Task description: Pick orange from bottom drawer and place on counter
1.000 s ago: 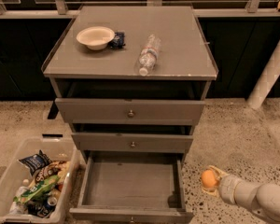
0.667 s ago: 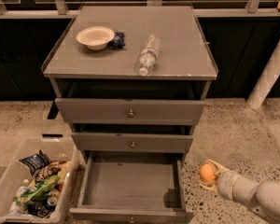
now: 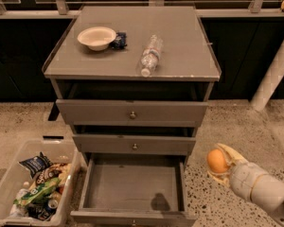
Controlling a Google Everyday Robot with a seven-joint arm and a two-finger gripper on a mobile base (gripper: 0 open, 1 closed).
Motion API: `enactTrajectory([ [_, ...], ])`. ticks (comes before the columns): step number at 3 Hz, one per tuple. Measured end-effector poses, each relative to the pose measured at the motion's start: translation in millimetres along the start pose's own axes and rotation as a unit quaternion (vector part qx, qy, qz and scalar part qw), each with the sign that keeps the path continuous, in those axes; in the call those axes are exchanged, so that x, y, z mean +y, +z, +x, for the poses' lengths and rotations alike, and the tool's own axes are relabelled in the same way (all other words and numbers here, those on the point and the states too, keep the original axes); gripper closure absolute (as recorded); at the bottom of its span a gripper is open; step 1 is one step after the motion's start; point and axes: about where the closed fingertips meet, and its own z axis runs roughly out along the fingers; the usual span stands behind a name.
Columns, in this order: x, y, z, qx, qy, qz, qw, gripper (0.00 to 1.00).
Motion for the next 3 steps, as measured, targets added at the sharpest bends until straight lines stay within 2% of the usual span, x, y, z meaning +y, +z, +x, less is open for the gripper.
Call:
enactTrajectory([
  [1,-60.1,-47.3,-57.1,-0.007,-0.061,0.059,0.9963,1.00],
  [2,-139.3,-72.9,-142.8,-0.028,-0.113,0.114,0.9866,1.00],
  [3,-144.9,-71.5,-156.7,-0.035,-0.122,0.117,0.9850,1.00],
])
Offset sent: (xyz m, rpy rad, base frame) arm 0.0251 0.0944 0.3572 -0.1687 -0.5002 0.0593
